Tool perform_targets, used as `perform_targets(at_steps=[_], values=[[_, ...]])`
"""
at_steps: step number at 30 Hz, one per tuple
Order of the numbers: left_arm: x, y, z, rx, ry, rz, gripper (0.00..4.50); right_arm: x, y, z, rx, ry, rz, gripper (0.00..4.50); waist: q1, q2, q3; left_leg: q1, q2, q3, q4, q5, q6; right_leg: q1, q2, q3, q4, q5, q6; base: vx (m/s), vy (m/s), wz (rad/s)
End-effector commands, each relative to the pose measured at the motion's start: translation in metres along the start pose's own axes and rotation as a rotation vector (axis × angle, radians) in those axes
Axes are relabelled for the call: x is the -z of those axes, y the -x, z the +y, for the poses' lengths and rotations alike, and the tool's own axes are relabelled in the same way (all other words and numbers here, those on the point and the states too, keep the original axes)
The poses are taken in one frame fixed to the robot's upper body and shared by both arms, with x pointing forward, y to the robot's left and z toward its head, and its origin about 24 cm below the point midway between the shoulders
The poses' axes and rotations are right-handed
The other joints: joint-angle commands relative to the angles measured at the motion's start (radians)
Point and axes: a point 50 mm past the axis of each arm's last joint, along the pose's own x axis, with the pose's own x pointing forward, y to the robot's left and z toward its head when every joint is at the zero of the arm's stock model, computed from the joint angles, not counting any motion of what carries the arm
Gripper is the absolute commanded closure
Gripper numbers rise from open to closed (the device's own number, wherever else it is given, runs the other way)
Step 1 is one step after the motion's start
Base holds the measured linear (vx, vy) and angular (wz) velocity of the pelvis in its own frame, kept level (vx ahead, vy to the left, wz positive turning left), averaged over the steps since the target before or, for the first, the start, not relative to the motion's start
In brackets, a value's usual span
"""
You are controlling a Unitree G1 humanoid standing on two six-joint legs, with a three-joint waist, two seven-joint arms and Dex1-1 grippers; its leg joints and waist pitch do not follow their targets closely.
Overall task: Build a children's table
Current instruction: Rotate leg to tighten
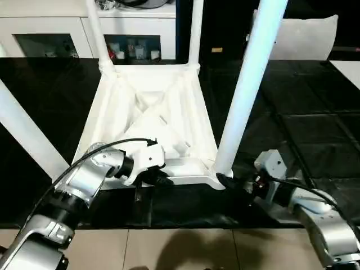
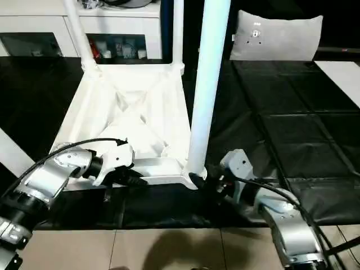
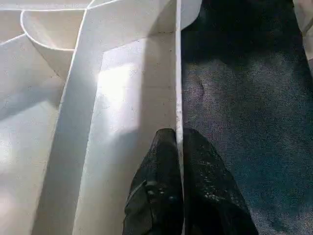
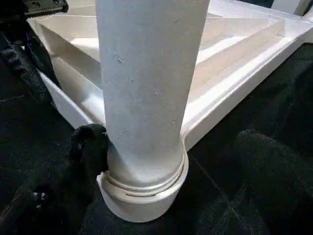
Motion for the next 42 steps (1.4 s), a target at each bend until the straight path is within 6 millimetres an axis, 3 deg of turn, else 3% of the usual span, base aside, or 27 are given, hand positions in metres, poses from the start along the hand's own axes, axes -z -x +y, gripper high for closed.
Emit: perform_targets(at_steps=[1,8,14,18,21,23,26,31,34,36,38,42], values=[[-0.004,0.001,0.001,-0.036,0.019,-0.055,4.07,-0.003,0.004,-0.001,0.005,0.007,-0.018,0.0,0.0,-0.002,-0.06,-0.012,0.117,-0.048,-0.077,0.019,0.091,0.066,-0.131,0.101,-0.062,-0.109,-0.185,0.0,0.0,0.0],[-0.014,-0.008,0.0,-0.096,0.007,-0.125,3.84,-0.001,0.002,0.003,-0.011,0.003,-0.014,0.0,0.005,-0.003,-0.06,-0.013,0.114,-0.047,-0.076,0.017,0.09,0.065,-0.129,0.1,-0.068,-0.151,-0.165,0.0,0.0,0.0],[-0.009,-0.015,-0.004,-0.1,0.012,-0.111,3.84,-0.001,0.002,0.002,-0.013,0.004,-0.011,0.0,0.005,-0.004,-0.061,-0.014,0.112,-0.048,-0.075,0.014,0.098,0.065,-0.128,0.098,-0.073,-0.175,-0.145,0.0,0.0,0.0],[-0.005,-0.014,-0.005,-0.103,0.014,-0.09,3.84,-0.001,0.002,0.003,-0.016,0.004,-0.011,0.0,0.003,-0.003,-0.062,-0.013,0.114,-0.049,-0.074,0.021,0.102,0.064,-0.128,0.098,-0.068,-0.15,-0.15,0.0,0.0,0.0],[-0.002,-0.012,-0.003,-0.113,0.015,-0.071,4.09,-0.001,0.002,0.003,-0.021,0.005,-0.009,0.0,0.004,-0.008,-0.062,-0.014,0.113,-0.049,-0.075,0.025,0.104,0.065,-0.128,0.098,-0.068,-0.149,-0.152,0.0,0.0,0.0],[0.0,-0.011,-0.004,-0.109,0.007,-0.05,4.09,-0.001,0.001,0.003,-0.023,0.005,-0.009,0.0,0.003,-0.006,-0.06,-0.014,0.112,-0.049,-0.075,0.014,0.104,0.064,-0.128,0.098,-0.072,-0.173,-0.144,0.0,0.0,0.0],[0.0,-0.011,-0.004,-0.108,0.004,-0.049,4.45,-0.001,0.001,0.003,-0.028,0.006,-0.009,0.0,0.001,-0.005,-0.06,-0.014,0.113,-0.05,-0.076,0.011,0.098,0.065,-0.128,0.097,-0.073,-0.186,-0.138,0.0,0.0,0.0],[0.001,-0.011,-0.005,-0.082,0.002,-0.04,4.48,-0.003,0.0,0.004,-0.046,0.012,-0.007,0.0,-0.002,-0.003,-0.063,-0.014,0.113,-0.05,-0.073,0.037,0.107,0.064,-0.128,0.098,-0.063,-0.125,-0.157,0.0,0.0,0.0],[0.004,-0.011,-0.008,-0.049,-0.023,-0.011,4.48,-0.009,-0.001,0.002,-0.102,-0.001,-0.026,0.0,-0.006,-0.005,-0.064,-0.017,0.113,-0.051,-0.072,0.039,0.118,0.067,-0.128,0.098,-0.06,-0.107,-0.166,0.0,0.0,0.0],[0.003,-0.011,-0.013,0.026,-0.054,-0.003,4.48,-0.011,0.001,0.002,-0.229,-0.07,-0.017,0.0,-0.009,-0.007,-0.063,-0.015,0.111,-0.049,-0.072,0.029,0.125,0.069,-0.127,0.098,-0.064,-0.128,-0.166,0.0,0.0,0.0],[0.002,-0.01,-0.015,0.066,-0.077,0.0,4.48,-0.013,0.002,0.001,-0.294,-0.064,-0.018,0.0,-0.008,-0.004,-0.064,-0.016,0.114,-0.051,-0.07,0.041,0.136,0.069,-0.127,0.098,-0.06,-0.116,-0.168,0.0,0.0,0.0],[-0.003,-0.01,-0.017,0.122,-0.116,0.007,4.5,-0.016,0.001,-0.005,-0.394,-0.046,-0.022,0.4,-0.006,-0.01,-0.065,-0.015,0.112,-0.047,-0.068,0.055,0.138,0.066,-0.128,0.097,-0.059,-0.111,-0.182,0.0,0.0,0.0]])
